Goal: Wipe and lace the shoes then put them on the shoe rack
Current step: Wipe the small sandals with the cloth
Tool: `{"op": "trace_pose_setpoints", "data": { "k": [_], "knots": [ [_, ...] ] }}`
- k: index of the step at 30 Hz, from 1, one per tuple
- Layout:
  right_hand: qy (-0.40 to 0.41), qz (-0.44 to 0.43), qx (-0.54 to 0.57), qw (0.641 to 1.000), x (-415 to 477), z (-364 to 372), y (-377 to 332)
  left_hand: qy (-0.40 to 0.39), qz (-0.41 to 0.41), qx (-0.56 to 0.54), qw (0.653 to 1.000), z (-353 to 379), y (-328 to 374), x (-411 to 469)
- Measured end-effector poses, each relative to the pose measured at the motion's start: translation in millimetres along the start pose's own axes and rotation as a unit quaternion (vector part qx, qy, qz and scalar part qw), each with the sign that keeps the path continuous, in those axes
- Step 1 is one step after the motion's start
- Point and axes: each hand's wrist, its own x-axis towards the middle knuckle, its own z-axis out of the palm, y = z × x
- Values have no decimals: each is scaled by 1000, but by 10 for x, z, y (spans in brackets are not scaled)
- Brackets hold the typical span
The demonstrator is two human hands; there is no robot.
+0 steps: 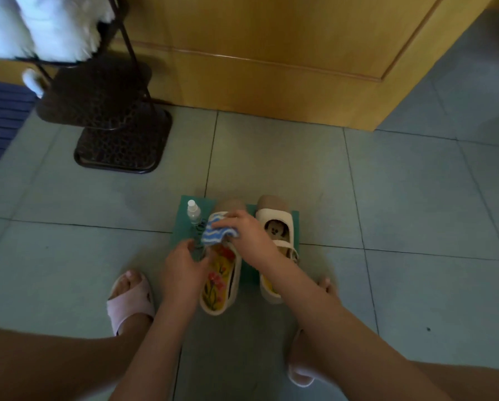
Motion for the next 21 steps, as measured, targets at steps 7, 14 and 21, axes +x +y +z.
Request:
{"op": "trace_pose_setpoints", "data": {
  "k": [7,14,21],
  "knots": [
    [-132,-91,-204,966,331,268,-68,-39,-84,-48,995,116,-136,74],
    [-143,-149,-313,927,263,109,-26,-24,-51,-67,996,170,-165,67],
    [-59,-91,-291,951,-359,85,152,-6,-43,-87,995,163,-136,18]
  ]
}}
